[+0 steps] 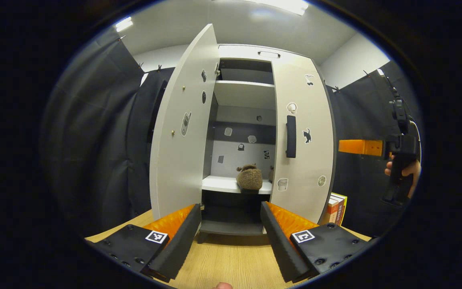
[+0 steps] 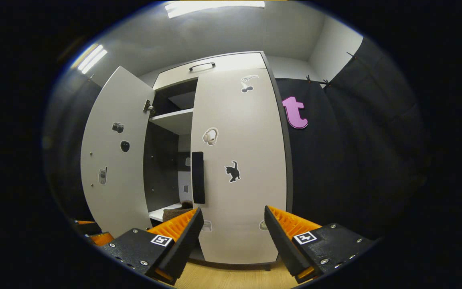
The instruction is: Grab one shoe with the right hand and put it into the shoe cabinet, grab the other shoe with the left hand and put it into the shoe cabinet; then close the right door with the right hand and the left door with the left hand.
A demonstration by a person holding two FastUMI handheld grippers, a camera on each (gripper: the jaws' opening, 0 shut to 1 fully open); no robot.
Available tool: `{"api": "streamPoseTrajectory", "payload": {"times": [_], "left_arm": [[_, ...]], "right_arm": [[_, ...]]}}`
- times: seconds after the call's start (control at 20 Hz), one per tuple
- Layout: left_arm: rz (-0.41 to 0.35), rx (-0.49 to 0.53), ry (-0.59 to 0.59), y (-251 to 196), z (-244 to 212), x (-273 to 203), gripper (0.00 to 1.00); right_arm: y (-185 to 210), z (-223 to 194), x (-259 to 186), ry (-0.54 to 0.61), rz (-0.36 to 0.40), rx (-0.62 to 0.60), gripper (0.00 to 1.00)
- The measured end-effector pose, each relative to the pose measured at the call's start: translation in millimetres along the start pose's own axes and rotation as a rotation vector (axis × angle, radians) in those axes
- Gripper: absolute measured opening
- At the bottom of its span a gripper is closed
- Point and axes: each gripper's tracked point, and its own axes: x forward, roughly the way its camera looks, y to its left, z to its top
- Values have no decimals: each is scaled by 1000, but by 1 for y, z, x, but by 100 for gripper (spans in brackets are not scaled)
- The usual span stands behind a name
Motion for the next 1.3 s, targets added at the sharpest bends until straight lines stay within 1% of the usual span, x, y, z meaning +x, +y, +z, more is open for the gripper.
{"api": "streamPoseTrajectory", "payload": {"times": [0.1, 0.15, 0.3, 0.4, 0.45, 0.5, 0.55, 0.6, 0.65, 0.7, 0.75, 0.8, 0.9, 0.95, 1.0, 1.1, 1.2, 1.25, 1.3], "left_arm": [[-2, -42, -7, -2, 6, -1, 94], [7, -68, -16, 2, 12, -3, 96], [68, -109, -66, 34, 34, -8, 96], [129, -102, -91, 65, 51, -10, 96], [177, -87, -97, 85, 58, -12, 99], [222, -74, -103, 106, 66, -12, 97], [263, -64, -111, 125, 75, -12, 100], [294, -58, -121, 144, 84, -9, 93], [327, -49, -130, 163, 94, -5, 96], [348, -38, -132, 178, 101, 1, 93], [371, -24, -129, 191, 106, 8, 96], [398, -14, -124, 206, 109, 15, 96], [404, -19, -133, 222, 120, 34, 96], [397, -27, -142, 224, 125, 43, 97], [384, -29, -154, 224, 130, 51, 99], [376, -8, -160, 225, 135, 64, 99], [378, 30, -181, 226, 140, 62, 99], [374, 42, -178, 225, 140, 60, 96], [367, 42, -178, 225, 140, 61, 99]], "right_arm": [[-6, -12, -13, 13, -16, -3, 94], [-10, -18, -19, 15, -25, -9, 94], [-23, -42, -38, 20, -58, -16, 94], [-29, -53, -45, 20, -74, -7, 94], [-33, -60, -46, 31, -84, -7, 94], [-37, -66, -47, 45, -95, -8, 94], [-40, -69, -48, 54, -104, -3, 94], [-40, -72, -49, 60, -104, 8, 94], [-40, -74, -50, 66, -103, 21, 94], [-40, -77, -48, 73, -103, 32, 94], [-40, -80, -48, 82, -101, 41, 94], [-40, -80, -47, 84, -101, 49, 94], [-41, -82, -45, 100, -100, 69, 94], [-43, -82, -46, 103, -105, 74, 94], [-46, -82, -45, 102, -111, 74, 94], [-50, -83, -46, 105, -124, 73, 94], [-53, -84, -48, 108, -135, 69, 94], [-54, -84, -50, 110, -139, 67, 94], [-55, -85, -50, 113, -143, 65, 94]]}}
